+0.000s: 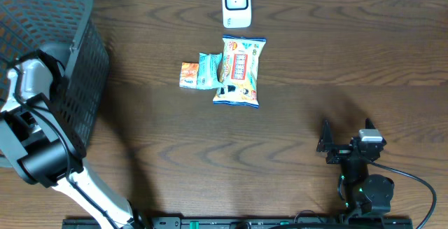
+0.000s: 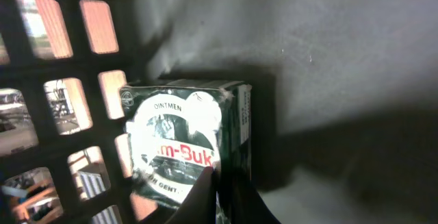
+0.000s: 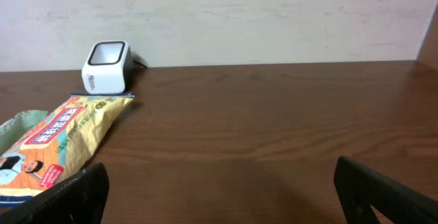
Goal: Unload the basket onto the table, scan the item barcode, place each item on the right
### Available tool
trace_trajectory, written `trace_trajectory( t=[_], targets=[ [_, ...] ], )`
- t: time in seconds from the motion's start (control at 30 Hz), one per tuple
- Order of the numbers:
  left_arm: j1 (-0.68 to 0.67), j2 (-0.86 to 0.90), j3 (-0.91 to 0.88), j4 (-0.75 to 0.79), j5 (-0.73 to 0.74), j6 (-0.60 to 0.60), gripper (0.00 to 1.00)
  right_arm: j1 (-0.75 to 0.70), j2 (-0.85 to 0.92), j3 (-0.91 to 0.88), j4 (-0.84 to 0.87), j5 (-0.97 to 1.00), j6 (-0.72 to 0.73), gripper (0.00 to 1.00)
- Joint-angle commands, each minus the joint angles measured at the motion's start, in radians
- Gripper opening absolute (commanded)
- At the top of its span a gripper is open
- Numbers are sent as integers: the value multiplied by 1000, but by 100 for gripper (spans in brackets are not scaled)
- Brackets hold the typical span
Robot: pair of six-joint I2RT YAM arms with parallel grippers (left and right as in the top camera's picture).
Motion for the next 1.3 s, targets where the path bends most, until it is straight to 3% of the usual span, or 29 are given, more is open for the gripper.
trace_trajectory(
  t=[0.0, 0.2, 0.23, 0.27, 0.3, 0.37, 0.97, 1.27],
  targets=[
    [11, -99, 115, -39, 40, 39, 7, -5, -5, -3, -2, 1, 6, 99],
    [11, -307, 156, 24, 128, 39, 8, -5, -5, -3, -2, 1, 6, 99],
    [11, -327, 156, 30, 128, 39, 13, -5, -5, -3, -2, 1, 6, 99],
    [11, -340, 156, 34, 128, 39, 24, -5, -5, -3, -2, 1, 6, 99],
    [11, -350, 156, 34, 129, 39, 51, -5, -5, -3, -2, 1, 6, 99],
    [11, -344, 147, 25, 129, 39, 77, -5, -5, -3, -2, 1, 6, 99],
    [11, -174, 34, 37, 79, 37, 80, -5, -5, -3, -1, 1, 6, 99],
    [19, -171, -31, 75, 49, -29, 80, -5, -5, -3, -2, 1, 6, 99]
  ],
)
